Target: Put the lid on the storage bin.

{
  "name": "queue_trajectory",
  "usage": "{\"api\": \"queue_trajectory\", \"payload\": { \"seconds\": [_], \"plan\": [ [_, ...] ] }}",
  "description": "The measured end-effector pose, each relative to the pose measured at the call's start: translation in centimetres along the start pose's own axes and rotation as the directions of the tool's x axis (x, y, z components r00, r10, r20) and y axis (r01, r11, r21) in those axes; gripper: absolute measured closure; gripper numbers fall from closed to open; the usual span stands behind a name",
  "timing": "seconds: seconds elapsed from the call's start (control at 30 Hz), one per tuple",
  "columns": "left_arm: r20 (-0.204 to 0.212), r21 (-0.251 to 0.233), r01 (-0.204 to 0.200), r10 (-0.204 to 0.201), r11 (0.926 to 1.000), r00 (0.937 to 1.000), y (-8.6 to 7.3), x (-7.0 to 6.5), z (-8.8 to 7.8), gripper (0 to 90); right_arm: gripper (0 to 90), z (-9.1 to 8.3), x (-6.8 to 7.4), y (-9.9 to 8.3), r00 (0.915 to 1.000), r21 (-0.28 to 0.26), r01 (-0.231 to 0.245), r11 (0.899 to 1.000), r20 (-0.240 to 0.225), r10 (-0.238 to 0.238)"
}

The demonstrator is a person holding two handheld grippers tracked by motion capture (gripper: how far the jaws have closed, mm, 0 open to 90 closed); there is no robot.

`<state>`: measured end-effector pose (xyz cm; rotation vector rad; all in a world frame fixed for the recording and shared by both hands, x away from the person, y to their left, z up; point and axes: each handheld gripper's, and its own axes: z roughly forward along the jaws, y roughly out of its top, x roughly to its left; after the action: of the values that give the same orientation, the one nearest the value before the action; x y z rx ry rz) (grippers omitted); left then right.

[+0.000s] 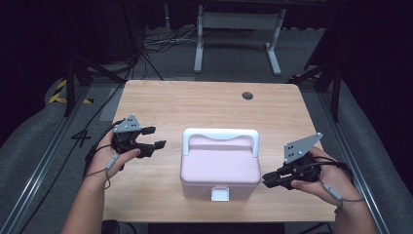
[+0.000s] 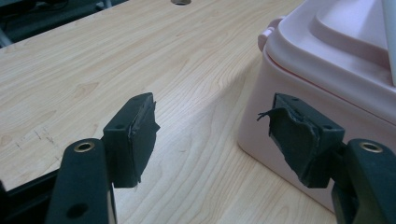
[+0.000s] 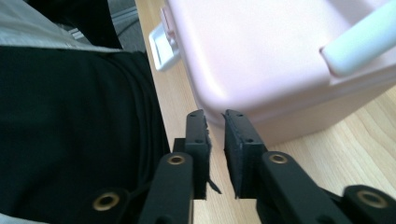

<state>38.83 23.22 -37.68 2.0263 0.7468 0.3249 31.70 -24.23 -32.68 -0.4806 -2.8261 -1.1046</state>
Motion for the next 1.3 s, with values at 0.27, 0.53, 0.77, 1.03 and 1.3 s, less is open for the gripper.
{"api": "queue_trajectory", "payload": {
  "seconds": [0.27,0.53,0.77,1.03,1.3],
  "plan": [
    [-0.015,-0.005,0.013,-0.013,0.9999,0.9998,-0.5,0.1,-0.7,32.8,66.3,-0.6,0.0,0.6,0.9995,-0.114,-0.007,0.993,-0.033,0.004],
    [-0.027,-0.012,0.024,-0.025,0.9996,0.9993,-0.9,0.2,-1.3,32.8,55.9,-1.2,-0.5,1.2,0.9997,-0.249,-0.012,0.968,0.019,0.017],
    [-0.03,-0.011,0.034,-0.034,0.9994,0.999,-1.1,0.4,-1.3,32.9,50.0,-1.5,-1.4,0.9,0.9947,-0.314,-0.026,0.949,0.086,0.056],
    [-0.037,-0.008,0.036,-0.036,0.9993,0.9987,-1.0,0.8,-1.0,32.8,42.1,-2.6,-2.7,-0.2,0.9766,-0.386,-0.033,0.922,0.184,0.112],
    [-0.041,-0.005,0.038,-0.038,0.9993,0.9984,-1.0,1.2,-0.6,32.8,38.9,-3.6,-4.0,-1.7,0.95,-0.42,-0.08,0.904,0.242,0.197]
  ]
}}
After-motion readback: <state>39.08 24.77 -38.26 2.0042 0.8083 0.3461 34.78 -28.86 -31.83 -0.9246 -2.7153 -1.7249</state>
